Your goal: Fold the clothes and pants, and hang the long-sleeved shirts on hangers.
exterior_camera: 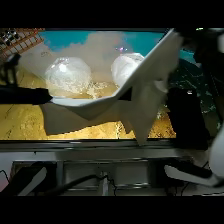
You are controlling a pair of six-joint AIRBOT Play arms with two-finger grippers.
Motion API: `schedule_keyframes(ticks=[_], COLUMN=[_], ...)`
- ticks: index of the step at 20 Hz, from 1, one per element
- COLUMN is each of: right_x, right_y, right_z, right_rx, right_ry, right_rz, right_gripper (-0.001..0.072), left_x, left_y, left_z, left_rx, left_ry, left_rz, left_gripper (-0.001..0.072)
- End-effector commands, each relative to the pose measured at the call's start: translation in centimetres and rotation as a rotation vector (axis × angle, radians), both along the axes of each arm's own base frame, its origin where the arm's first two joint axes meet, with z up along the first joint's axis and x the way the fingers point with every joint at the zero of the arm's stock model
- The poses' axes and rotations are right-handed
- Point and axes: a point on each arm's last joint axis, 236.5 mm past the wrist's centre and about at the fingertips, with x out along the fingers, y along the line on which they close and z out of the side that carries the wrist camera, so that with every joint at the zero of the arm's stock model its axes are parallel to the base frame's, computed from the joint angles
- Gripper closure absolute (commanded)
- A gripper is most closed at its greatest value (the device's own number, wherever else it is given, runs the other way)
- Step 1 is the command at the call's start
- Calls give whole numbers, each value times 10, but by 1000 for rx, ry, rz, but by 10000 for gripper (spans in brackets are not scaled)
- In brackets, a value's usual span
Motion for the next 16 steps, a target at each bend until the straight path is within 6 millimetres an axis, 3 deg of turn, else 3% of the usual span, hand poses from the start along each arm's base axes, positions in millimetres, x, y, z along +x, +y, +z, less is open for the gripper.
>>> schedule_keyframes(ticks=[1, 2, 3, 4, 5, 6, 8, 9, 11, 13, 14, 16], right_x=[82, 83, 79, 74, 68, 63, 52, 46, 29, 4, -13, -46], right_y=[12, 18, 27, 32, 35, 34, 32, 30, 30, 27, 24, 16], right_z=[-156, -186, -206, -215, -218, -216, -206, -200, -185, -170, -161, -143], right_rx=[31, 64, 98, 95, 70, 50, 43, 35, 35, 36, 32, 8], right_ry=[197, 287, 363, 404, 422, 435, 457, 468, 497, 542, 565, 564], right_rz=[-11, -2, 17, 40, 67, 84, 93, 101, 114, 126, 127, 117], right_gripper=[619, 320, 78, 102, 201, 254, 268, 316, 328, 327, 327, 329], left_x=[84, 95, 102, 107, 110, 114, 123, 125, 125, 115, 106, 83], left_y=[38, 39, 38, 35, 35, 37, 44, 51, 64, 71, 70, 60], left_z=[-121, -144, -163, -172, -174, -168, -140, -123, -81, -39, -20, 6], left_rx=[44, 5, -52, -121, -172, -212, -245, -245, -238, -239, -235, -229], left_ry=[60, 109, 165, 210, 235, 220, 131, 89, 0, -74, -109, -166], left_rz=[172, 205, 238, 274, 300, 312, 283, 290, 303, 316, 314, 298], left_gripper=[704, 703, 671, 488, 278, 134, 129, 129, 131, 164, 237, 251])
